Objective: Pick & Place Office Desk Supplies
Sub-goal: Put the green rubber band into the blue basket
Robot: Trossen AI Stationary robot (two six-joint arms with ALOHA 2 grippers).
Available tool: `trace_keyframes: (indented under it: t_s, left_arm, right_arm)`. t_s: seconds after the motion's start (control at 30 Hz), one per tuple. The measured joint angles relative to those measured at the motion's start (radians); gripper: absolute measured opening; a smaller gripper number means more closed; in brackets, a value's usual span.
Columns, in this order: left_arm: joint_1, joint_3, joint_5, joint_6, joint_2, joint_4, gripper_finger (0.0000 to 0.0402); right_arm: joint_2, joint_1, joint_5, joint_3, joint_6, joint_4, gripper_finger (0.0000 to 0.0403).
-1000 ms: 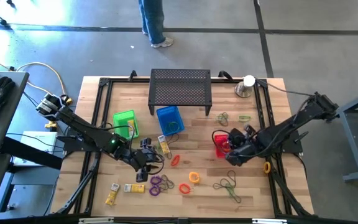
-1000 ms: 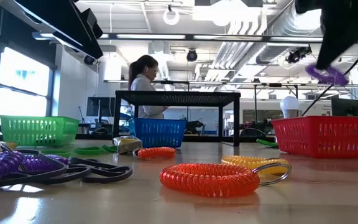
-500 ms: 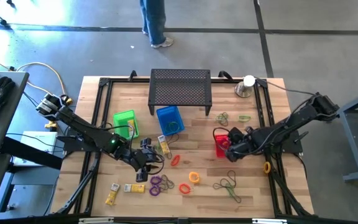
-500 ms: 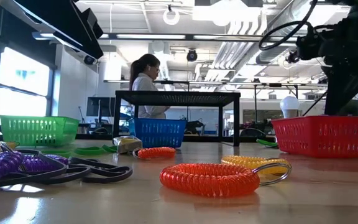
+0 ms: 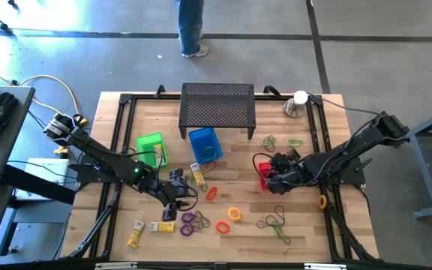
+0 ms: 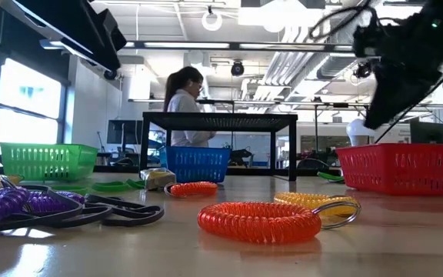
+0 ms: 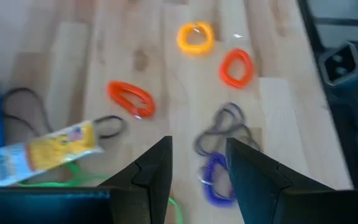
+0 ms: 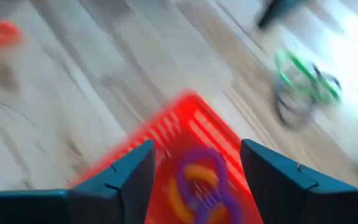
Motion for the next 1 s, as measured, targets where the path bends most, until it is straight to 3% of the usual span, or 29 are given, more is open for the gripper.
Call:
trace_keyframes:
  t_s: [0.23, 0.43, 0.73, 1.0]
  left_arm:
    - [-0.009, 0.000, 0.156, -0.012, 0.000, -0.134, 0.0143]
    - [-0.033, -0.004, 0.083, -0.105, 0.000, -0.286, 0.0143]
    - [0.003, -0.134, 0.019, 0.034, 0.000, -0.202, 0.0143]
    - [0.049, -0.245, 0.034, 0.087, 0.000, -0.004, 0.0143]
  right_arm:
    - [0.000, 0.037, 0.024, 0.000, -0.218, 0.272, 0.0220]
    - [0.000, 0.072, 0.014, 0.000, -0.407, 0.501, 0.0219]
    - [0.000, 0.094, -0.191, 0.001, -0.603, 0.762, 0.0217]
    - [0.000, 0.098, -0.214, 0.001, -0.637, 0.767, 0.0217]
